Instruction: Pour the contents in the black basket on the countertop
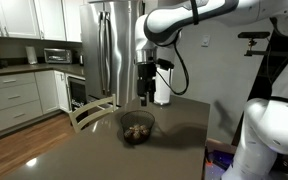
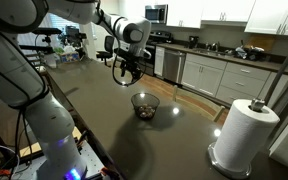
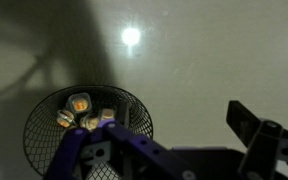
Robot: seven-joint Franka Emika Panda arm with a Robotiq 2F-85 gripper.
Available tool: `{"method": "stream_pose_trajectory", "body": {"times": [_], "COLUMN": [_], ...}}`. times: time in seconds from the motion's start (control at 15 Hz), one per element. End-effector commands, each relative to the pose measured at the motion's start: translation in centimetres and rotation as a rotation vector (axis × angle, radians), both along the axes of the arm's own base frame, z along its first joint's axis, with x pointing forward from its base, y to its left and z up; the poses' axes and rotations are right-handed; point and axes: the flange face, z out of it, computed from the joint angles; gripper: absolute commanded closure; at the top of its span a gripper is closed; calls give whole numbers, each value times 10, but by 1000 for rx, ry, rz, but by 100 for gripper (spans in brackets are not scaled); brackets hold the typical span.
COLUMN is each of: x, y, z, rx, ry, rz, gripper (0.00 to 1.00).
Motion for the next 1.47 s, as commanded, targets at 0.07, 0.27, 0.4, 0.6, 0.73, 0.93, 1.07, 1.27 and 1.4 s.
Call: {"method": "stream_pose_trajectory", "body": {"times": [0.07,0.27,0.4,0.6,0.73,0.93,1.07,1.27,1.4], "x": [0,13,22,41,56,80,92,105,108], "y": [0,-12,-23,-43,-56,-75,-84,-91,-93], "z": [0,1,1,3,3,0,-8,-25,-42], "rx": [0,-49,-84,-125,-144,-126,-114,-110,-121], "ry": [1,-1,-17,-41,-56,-75,-77,-55,-19], "rz": [0,-46,-80,-124,-148,-188,-219,-230,-217], "gripper": [0,0,0,0,0,0,0,0,0]}}
